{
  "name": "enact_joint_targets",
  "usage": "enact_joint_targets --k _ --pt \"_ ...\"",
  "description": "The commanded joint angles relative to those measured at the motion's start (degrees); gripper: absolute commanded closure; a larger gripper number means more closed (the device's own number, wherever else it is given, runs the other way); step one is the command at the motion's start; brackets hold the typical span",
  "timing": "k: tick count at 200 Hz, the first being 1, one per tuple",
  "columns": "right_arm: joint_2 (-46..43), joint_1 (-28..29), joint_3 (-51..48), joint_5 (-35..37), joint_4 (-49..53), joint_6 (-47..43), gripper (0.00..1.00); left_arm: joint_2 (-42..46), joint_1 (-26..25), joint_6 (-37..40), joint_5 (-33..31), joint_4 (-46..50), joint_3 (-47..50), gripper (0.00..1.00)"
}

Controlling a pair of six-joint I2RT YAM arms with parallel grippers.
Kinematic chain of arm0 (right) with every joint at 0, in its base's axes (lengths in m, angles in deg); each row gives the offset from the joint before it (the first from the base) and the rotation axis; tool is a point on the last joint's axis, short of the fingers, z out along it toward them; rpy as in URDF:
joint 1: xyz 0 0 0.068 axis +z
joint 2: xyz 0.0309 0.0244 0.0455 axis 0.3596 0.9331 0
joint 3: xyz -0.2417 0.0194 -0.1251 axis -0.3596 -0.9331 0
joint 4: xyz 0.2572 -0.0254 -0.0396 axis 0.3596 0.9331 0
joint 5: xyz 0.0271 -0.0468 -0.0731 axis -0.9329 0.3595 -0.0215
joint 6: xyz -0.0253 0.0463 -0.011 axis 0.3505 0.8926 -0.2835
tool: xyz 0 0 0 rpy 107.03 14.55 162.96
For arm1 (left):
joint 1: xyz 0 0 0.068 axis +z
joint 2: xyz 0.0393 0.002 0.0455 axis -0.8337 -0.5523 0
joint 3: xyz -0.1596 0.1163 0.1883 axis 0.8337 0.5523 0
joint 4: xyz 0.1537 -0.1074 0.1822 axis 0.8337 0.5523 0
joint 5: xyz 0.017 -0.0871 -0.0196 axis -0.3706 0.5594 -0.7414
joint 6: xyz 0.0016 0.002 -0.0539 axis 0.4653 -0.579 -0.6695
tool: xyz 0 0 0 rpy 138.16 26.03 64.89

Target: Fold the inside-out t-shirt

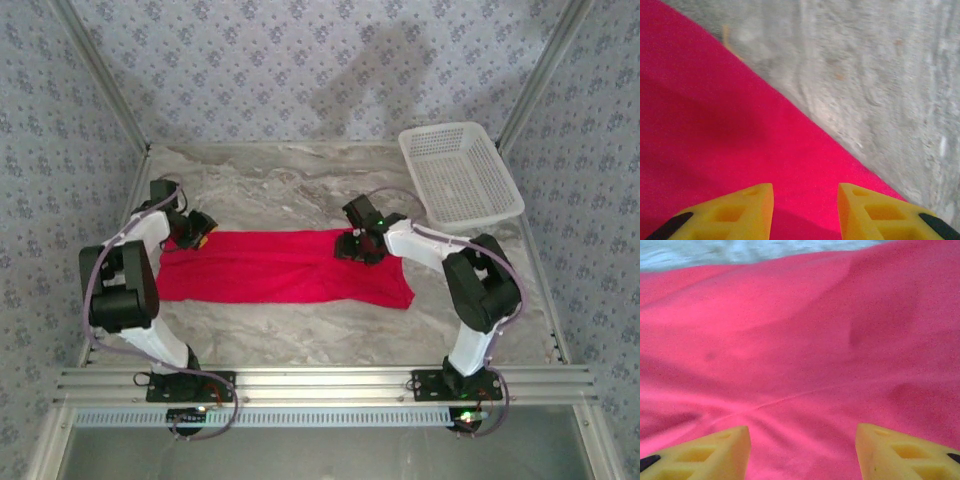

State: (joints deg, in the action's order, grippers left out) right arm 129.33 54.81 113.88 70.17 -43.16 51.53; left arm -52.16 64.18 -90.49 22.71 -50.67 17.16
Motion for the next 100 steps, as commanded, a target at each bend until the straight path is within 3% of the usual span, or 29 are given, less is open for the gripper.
enact_joint_targets --k 1,34,70,100 --pt "0.4 -1.2 -7.2 -2.5 -1.0 5.6 0.4 -1.8 4.3 -0.8 0.8 -0.8 2.5 0.62" --pt "-1.5 -2.4 -18.7 0.8 -5.3 9.3 0.4 -1.2 8.9 1.2 -2.5 0.2 4.1 0.62" --pt "-6.2 -2.7 -17.6 2.4 0.1 5.2 0.39 0.4 8.7 1.8 -5.8 1.8 2.5 0.61" --pt "-15.4 -3.2 -12.1 5.5 7.3 -1.0 0.13 5.4 4.0 3.2 -10.5 3.9 1.3 0.57"
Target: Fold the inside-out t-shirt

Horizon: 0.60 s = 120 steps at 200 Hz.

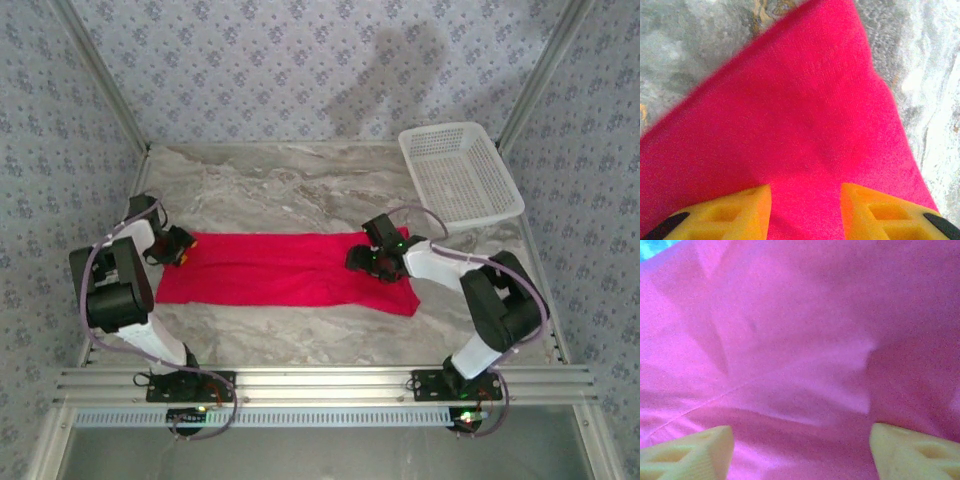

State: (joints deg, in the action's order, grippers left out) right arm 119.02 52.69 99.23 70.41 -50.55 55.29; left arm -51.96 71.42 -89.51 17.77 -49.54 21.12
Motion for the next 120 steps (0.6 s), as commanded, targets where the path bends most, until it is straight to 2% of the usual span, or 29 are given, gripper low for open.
enact_joint_targets --k 1,24,52,72,93,120 --pt "-5.3 -1.1 2.8 5.4 15.0 -4.8 0.13 5.4 -3.4 2.2 -5.7 2.7 -2.8 0.57" --pt "-7.2 -3.9 4.8 9.4 19.5 -8.2 0.04 9.5 -8.1 3.4 -8.8 3.4 -2.8 0.55" --pt "-5.5 -10.2 4.8 10.2 22.9 -10.2 0.03 14.2 -10.4 3.6 -8.5 0.8 0.2 0.55" --pt "-3.6 -13.2 4.4 7.9 22.5 -10.8 0.03 17.3 -10.4 3.5 -8.5 -0.7 2.3 0.55" --pt "-1.2 -13.3 4.9 8.2 19.8 -12.1 0.03 18.6 -10.4 4.0 -7.8 -0.2 2.8 0.55" --pt "2.5 -11.6 6.1 8.1 19.3 -12.0 0.09 18.6 -10.4 3.7 -6.6 -0.5 3.6 0.55"
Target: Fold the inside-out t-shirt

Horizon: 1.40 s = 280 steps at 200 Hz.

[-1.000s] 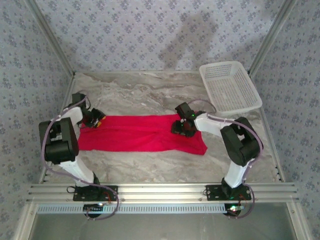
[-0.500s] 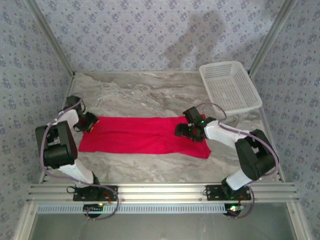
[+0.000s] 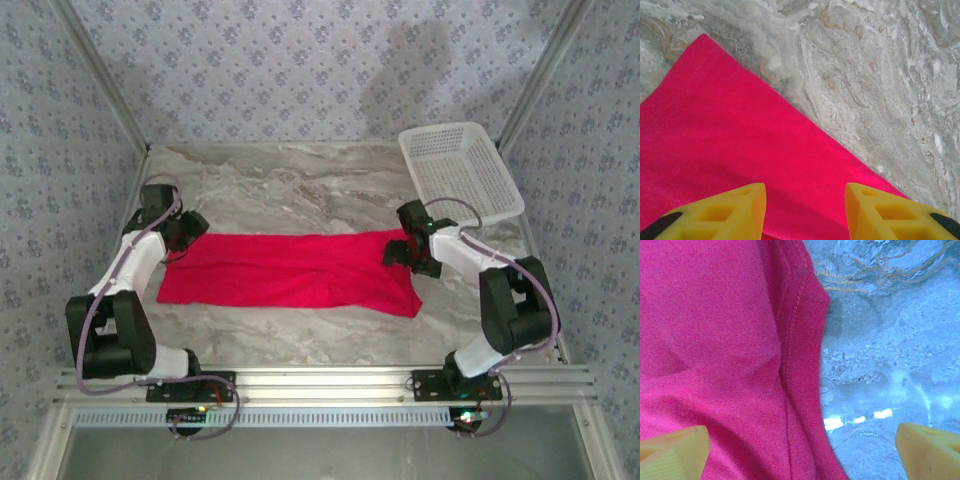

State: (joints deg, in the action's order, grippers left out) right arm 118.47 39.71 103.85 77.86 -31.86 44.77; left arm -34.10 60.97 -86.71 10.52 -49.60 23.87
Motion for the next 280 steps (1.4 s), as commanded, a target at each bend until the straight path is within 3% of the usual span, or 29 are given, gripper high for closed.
enact_joint_targets --k 1,27,66,106,132,186,223,280 --pt "3.2 1.5 1.5 0.7 0.6 -1.4 0.09 0.7 0.0 0.9 0.6 -0.4 0.9 0.55" --pt "6.3 4.3 2.0 1.6 -0.7 0.4 0.2 0.3 0.0 1.4 1.2 0.1 0.8 0.55" --pt "10.8 8.2 2.6 4.0 1.3 3.7 0.54 1.3 0.0 0.9 2.0 -0.1 2.1 0.55" --pt "11.4 8.4 1.4 2.2 0.7 3.7 0.78 2.2 0.1 0.0 2.7 -1.6 4.7 0.55" --pt "9.0 7.4 0.7 2.3 0.6 1.5 1.0 1.7 0.0 -0.7 3.9 -3.6 5.7 0.55" --pt "-4.5 4.5 -0.6 5.7 6.7 -1.4 1.0 -4.0 -1.2 -6.7 8.5 -11.4 5.2 0.55" --pt "-12.4 1.8 -0.3 3.7 8.5 -1.7 1.0 -9.8 -3.9 -10.3 11.1 -16.4 5.0 0.55" --pt "-14.8 7.7 11.3 4.8 13.5 -0.7 1.0 -9.6 -2.4 -9.0 11.4 -7.2 -1.7 0.55"
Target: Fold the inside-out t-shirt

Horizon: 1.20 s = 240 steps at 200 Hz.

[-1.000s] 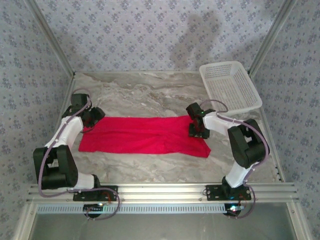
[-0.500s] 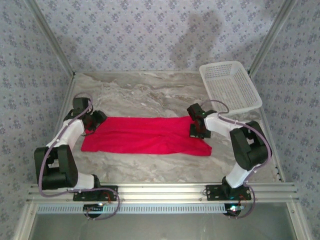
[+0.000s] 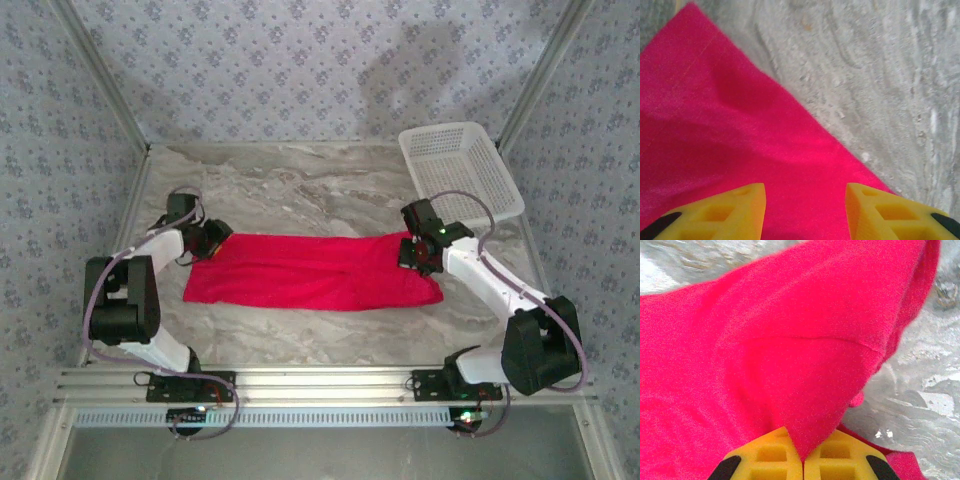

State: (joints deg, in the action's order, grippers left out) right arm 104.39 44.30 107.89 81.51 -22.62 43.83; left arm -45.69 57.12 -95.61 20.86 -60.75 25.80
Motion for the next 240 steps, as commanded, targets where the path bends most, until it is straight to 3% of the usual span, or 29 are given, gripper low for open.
enact_joint_targets --k 1,45,114,140,199,240 --pt "-0.7 3.2 7.6 1.2 4.4 0.4 1.0 2.1 1.5 -0.1 1.1 4.0 -3.6 0.55" --pt "2.5 13.2 20.7 2.3 6.3 3.4 1.0 4.5 8.6 -2.6 4.6 7.3 -4.4 0.55" --pt "17.7 25.2 39.2 2.2 5.6 4.1 1.0 6.7 14.6 -2.2 7.3 9.1 -5.4 0.54" --pt "19.7 25.8 40.5 1.4 7.0 4.1 1.0 7.1 14.8 -2.3 7.9 8.3 -4.1 0.54" --pt "14.0 23.5 32.6 0.9 5.5 4.8 1.0 6.5 14.5 -3.5 8.6 5.9 -2.6 0.54" --pt "8.7 20.0 29.0 0.8 7.0 3.6 1.0 4.4 7.9 -6.6 6.4 1.2 -2.1 0.53"
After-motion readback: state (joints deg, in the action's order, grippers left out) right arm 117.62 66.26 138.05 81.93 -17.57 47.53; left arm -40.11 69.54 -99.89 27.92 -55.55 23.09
